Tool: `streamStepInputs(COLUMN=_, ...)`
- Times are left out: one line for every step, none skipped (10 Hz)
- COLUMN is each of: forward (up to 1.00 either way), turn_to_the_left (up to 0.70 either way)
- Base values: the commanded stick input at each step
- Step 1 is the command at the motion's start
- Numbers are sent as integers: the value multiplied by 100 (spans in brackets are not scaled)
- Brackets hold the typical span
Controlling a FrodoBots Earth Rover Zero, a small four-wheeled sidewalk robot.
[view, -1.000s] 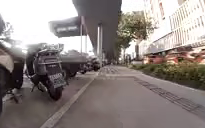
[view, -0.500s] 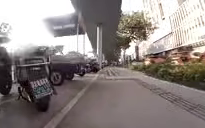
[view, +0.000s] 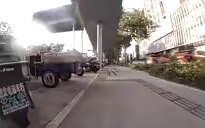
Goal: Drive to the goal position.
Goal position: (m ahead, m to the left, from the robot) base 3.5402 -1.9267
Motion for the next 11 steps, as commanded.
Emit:
streamStepInputs(forward=70, turn_to_the_left=-1)
streamStepInputs(forward=70, turn_to_the_left=0)
streamStepInputs(forward=70, turn_to_the_left=0)
streamStepInputs(forward=70, turn_to_the_left=0)
streamStepInputs(forward=70, turn_to_the_left=0)
streamStepInputs(forward=70, turn_to_the_left=0)
streamStepInputs(forward=70, turn_to_the_left=0)
streamStepInputs(forward=70, turn_to_the_left=0)
streamStepInputs(forward=70, turn_to_the_left=0)
streamStepInputs(forward=70, turn_to_the_left=0)
streamStepInputs(forward=70, turn_to_the_left=0)
